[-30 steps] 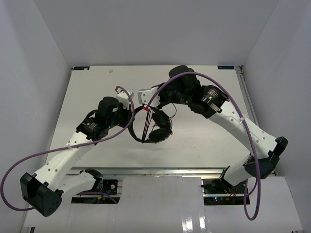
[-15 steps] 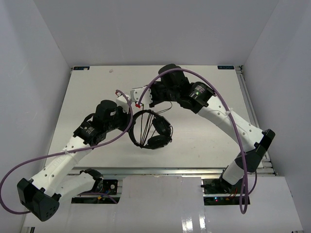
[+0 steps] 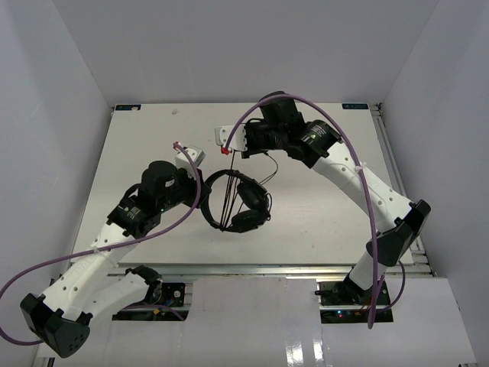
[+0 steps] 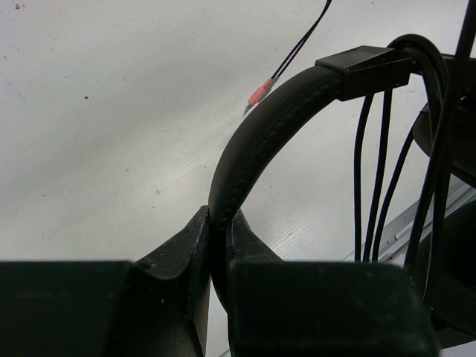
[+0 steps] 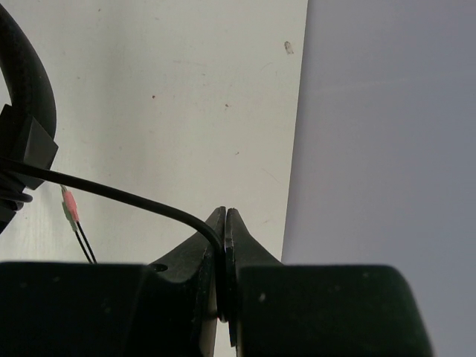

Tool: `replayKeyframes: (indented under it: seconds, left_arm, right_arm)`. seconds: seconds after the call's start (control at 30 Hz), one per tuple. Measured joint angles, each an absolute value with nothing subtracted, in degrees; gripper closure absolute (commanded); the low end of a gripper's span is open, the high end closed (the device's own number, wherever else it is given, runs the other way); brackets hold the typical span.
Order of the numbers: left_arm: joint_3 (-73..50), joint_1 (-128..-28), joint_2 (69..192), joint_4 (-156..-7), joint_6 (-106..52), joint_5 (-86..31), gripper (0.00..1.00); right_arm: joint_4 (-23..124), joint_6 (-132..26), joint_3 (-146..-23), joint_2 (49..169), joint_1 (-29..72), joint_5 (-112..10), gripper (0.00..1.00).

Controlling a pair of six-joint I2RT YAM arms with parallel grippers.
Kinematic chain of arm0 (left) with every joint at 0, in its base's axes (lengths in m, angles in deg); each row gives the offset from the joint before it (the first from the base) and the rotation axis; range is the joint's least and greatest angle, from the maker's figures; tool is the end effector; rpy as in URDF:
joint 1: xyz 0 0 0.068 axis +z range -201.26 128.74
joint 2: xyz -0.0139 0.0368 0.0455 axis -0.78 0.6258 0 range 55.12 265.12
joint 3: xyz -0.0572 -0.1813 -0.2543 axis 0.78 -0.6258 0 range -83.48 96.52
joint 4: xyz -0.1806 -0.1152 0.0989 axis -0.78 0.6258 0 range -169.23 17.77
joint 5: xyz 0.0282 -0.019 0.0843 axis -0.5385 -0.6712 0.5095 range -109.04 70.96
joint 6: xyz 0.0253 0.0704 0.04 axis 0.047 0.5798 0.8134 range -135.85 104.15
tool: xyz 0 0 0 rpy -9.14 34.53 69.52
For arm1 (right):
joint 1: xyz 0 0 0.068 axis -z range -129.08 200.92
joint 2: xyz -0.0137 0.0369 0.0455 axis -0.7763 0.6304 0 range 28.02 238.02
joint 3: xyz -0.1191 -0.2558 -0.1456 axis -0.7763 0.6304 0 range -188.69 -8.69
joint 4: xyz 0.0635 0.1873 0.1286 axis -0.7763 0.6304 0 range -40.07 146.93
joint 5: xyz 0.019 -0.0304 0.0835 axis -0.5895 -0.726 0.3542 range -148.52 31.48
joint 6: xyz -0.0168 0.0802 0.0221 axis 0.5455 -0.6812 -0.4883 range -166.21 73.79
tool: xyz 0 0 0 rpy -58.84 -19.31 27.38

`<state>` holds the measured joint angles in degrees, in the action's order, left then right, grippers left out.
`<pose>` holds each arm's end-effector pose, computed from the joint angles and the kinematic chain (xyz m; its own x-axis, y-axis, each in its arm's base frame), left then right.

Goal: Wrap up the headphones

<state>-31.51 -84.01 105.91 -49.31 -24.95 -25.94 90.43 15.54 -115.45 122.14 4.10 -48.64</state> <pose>0.1382 -0.0996 0.3469 -0.4983 0.1338 -0.8566 0.5538 0.8093 -0.1957 0.2451 0.2798 0.4598 0.5729 -0.6577 -0.4891 -0.6709 -0.0335 -0.7408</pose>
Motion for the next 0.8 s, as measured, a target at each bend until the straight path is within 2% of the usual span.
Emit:
replayKeyframes:
  seconds: [0.8]
  left_arm:
    - [-28.2, -84.0, 106.5, -47.8, -25.3, -27.7, 1.0]
  right_arm:
    - [92.3, 12.4, -112.1, 122.0, 12.2, -37.0, 0.92]
